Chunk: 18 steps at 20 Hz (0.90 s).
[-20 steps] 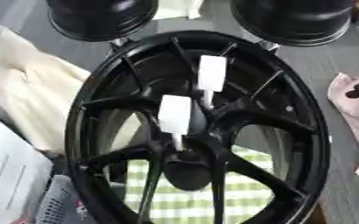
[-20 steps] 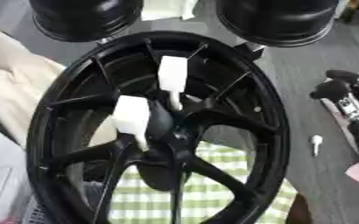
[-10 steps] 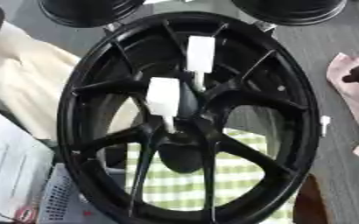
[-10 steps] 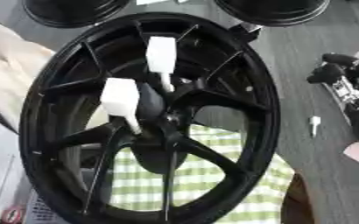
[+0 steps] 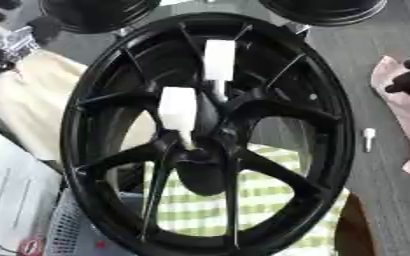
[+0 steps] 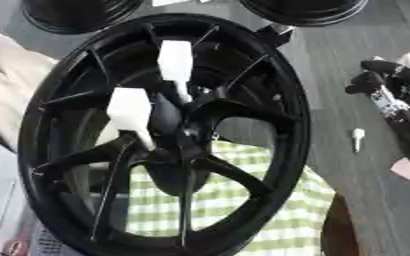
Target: Pull the pin out of the wheel hub.
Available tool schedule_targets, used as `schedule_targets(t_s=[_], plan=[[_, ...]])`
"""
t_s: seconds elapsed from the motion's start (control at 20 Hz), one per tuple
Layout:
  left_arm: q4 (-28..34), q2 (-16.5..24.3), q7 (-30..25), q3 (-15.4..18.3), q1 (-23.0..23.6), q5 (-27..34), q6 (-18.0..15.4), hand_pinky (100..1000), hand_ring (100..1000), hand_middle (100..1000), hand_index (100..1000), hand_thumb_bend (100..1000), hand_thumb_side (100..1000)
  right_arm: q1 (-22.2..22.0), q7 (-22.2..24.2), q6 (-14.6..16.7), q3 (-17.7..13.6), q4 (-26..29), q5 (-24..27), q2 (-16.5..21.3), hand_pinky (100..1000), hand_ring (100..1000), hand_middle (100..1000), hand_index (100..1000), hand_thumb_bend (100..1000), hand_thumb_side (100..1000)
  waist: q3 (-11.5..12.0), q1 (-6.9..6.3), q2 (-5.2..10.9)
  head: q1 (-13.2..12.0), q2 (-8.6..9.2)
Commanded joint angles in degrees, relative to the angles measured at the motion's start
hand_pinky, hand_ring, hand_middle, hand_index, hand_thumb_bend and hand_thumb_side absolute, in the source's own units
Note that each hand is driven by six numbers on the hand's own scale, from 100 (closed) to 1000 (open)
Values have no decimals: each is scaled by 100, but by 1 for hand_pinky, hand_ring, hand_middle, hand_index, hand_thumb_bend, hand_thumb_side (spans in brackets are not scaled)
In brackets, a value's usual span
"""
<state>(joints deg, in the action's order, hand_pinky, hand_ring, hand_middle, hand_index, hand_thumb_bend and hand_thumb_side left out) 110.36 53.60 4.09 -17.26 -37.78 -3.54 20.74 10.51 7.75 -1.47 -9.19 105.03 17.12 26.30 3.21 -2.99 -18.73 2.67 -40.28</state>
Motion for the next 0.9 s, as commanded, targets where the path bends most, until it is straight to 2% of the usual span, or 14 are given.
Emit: schedule_targets(t_s=[0.05,0.2,0.3,0.45,0.55,0.6,0.9], plan=[[12,679,-299,-188,-240,63,-35,771,748,633,784,668,550,34,-23,13,-44,105,-18,165,966,680,610,770,337,445,-1,31,142,13,-59],[194,1094,-555,10,-158,290,-33,771,748,633,784,668,550,59,-11,11,-27,108,-8,148,966,680,610,770,337,445,-41,49,131,-31,-53],[352,1370,-726,22,-85,457,14,793,757,651,790,681,504,102,22,1,16,110,2,167,966,679,610,770,334,450,-105,15,131,-83,-91],[414,1527,-989,-321,-365,719,117,803,769,668,805,689,493,139,84,-25,80,90,-3,205,966,679,609,769,333,452,-187,-35,127,-105,-108],[421,1415,-1167,-603,-641,897,240,806,779,681,811,707,483,127,94,-28,84,77,-14,209,966,678,609,769,334,452,-186,-45,130,-92,-108],[422,1344,-1256,-746,-782,971,307,817,812,721,824,766,487,120,100,-29,87,71,-19,209,966,679,609,769,338,453,-187,-49,130,-96,-89],[423,980,-1745,-1539,-1574,850,757,813,803,714,834,774,473,111,140,-17,110,56,-53,247,966,679,609,769,342,456,-123,-74,90,1,-44]])
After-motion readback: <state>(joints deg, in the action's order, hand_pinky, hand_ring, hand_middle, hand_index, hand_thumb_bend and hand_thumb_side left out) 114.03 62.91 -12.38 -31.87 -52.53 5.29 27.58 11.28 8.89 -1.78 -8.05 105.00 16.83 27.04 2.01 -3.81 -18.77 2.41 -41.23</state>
